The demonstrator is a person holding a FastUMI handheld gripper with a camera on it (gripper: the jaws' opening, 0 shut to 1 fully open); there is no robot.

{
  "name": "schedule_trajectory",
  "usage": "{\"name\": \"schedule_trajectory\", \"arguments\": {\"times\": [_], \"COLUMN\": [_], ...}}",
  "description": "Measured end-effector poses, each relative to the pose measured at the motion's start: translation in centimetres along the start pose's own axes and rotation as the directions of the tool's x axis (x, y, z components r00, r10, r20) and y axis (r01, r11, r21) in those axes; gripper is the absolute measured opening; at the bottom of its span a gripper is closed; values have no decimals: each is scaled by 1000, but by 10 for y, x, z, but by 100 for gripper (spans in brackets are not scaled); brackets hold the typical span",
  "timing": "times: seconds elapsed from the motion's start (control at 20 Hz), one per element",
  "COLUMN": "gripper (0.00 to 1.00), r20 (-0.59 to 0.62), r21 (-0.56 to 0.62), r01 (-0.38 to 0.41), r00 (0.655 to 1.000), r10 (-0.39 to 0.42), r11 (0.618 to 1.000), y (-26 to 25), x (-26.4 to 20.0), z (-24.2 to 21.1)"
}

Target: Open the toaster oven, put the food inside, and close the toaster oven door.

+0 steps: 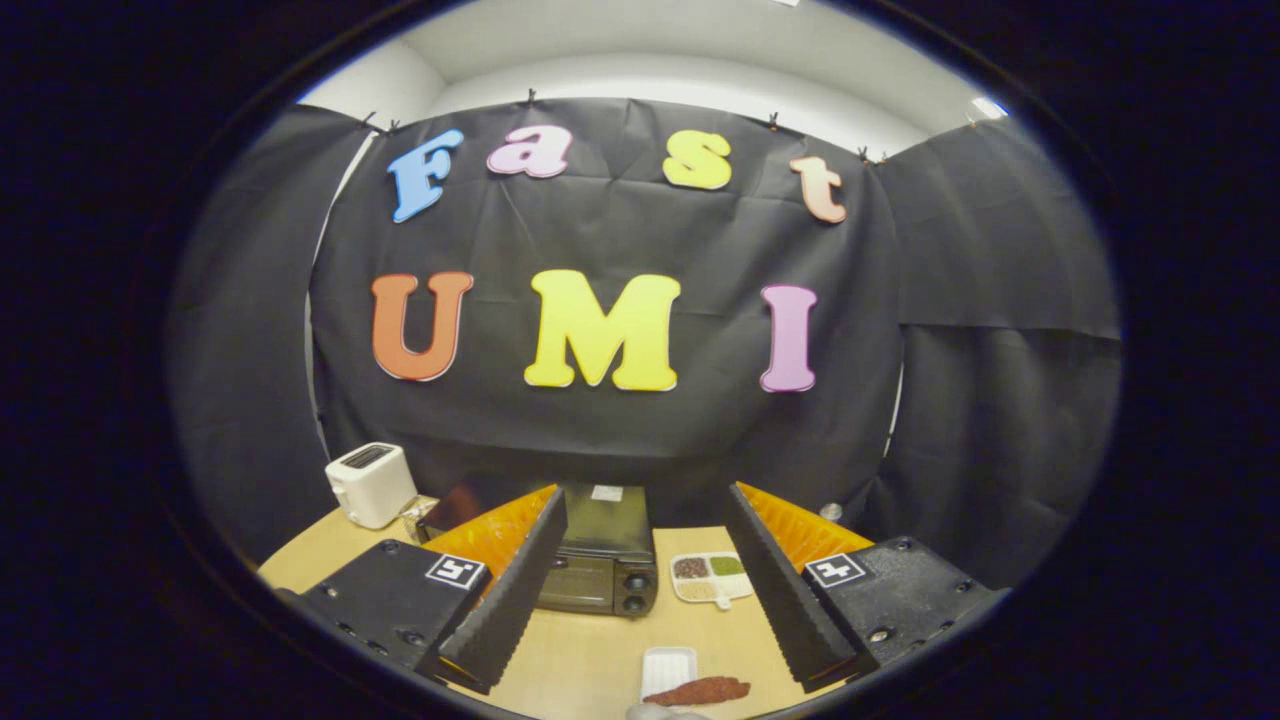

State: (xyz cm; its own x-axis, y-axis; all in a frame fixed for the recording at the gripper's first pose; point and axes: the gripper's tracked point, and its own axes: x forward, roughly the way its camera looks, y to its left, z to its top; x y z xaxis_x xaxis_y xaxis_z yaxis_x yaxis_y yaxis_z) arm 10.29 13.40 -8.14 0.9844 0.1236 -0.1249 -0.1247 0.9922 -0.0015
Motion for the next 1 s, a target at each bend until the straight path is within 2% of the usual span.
{"name": "schedule_trajectory", "arguments": {"times": [0.4,0.65,0.8,1.0], "gripper": [100,100,100,100], "r20": [-141,-213,-266,-242], "r21": [-2,-28,-30,-38], "r01": [-86,-82,-85,-71], "r00": [986,974,961,969], "r10": [85,74,74,60], "r11": [996,996,996,997], "y": [94,128,138,139], "x": [99,152,164,161], "z": [-85,-127,-150,-149]}}
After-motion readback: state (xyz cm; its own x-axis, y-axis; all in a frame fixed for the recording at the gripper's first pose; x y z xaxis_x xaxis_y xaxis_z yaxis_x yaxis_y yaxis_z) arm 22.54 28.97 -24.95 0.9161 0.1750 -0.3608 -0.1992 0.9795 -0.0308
